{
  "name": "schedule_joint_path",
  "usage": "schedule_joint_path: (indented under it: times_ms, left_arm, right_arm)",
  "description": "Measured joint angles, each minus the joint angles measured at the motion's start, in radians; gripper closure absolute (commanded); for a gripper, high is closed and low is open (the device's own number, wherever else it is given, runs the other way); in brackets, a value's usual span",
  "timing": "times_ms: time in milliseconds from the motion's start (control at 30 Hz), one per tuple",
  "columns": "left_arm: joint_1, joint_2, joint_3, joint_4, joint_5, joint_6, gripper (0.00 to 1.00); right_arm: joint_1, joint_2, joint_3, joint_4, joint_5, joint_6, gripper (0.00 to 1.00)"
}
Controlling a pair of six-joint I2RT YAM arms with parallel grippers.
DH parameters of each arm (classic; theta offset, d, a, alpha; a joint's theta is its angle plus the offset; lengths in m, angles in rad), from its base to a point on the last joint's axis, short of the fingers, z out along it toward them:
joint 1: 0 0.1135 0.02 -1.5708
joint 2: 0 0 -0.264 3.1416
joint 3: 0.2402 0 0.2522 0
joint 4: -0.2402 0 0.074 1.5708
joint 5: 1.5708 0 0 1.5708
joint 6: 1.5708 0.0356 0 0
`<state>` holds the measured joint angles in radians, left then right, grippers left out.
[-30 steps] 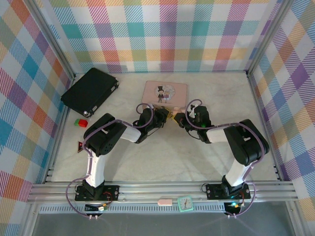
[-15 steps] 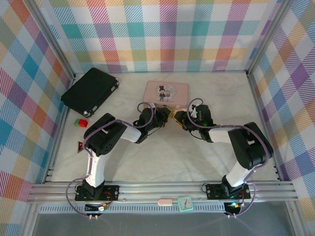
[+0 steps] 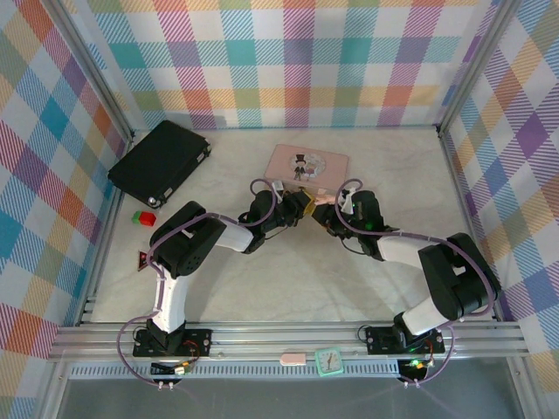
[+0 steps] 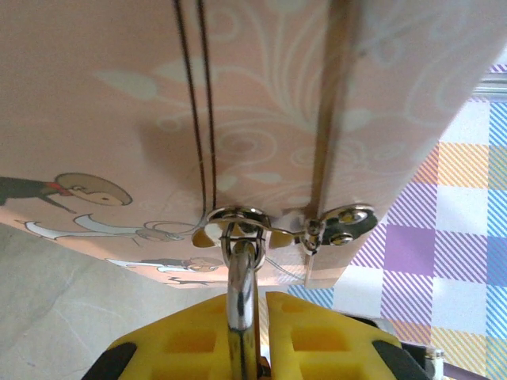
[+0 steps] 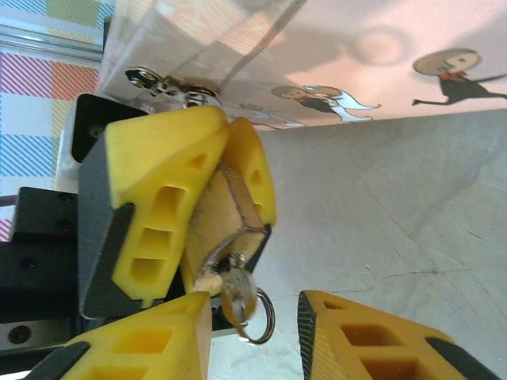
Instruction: Unlock the padlock with the key
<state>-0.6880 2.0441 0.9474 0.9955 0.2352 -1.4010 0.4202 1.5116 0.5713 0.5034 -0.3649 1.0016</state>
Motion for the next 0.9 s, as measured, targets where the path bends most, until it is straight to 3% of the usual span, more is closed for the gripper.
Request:
schedule_joint_path:
  times_ms: [233,533,900]
  left_arm:
    - [0.0,0.0,0.0,-0.002,0.0,0.003,1.0]
    - [0.0,0.0,0.0,-0.002,0.0,0.002,1.0]
    - [0.0,0.0,0.0,-0.002,-0.004,0.0,1.0]
  right_arm:
    - [0.0,0.0,-0.02,0.056,0.003,0.032,0.74]
    - [-0.002,0.008,-0.02,0.122,0.016,0.071,0.71]
    - [-0.006,0.019,-0.04,0.167,0.025,0.117,0.98]
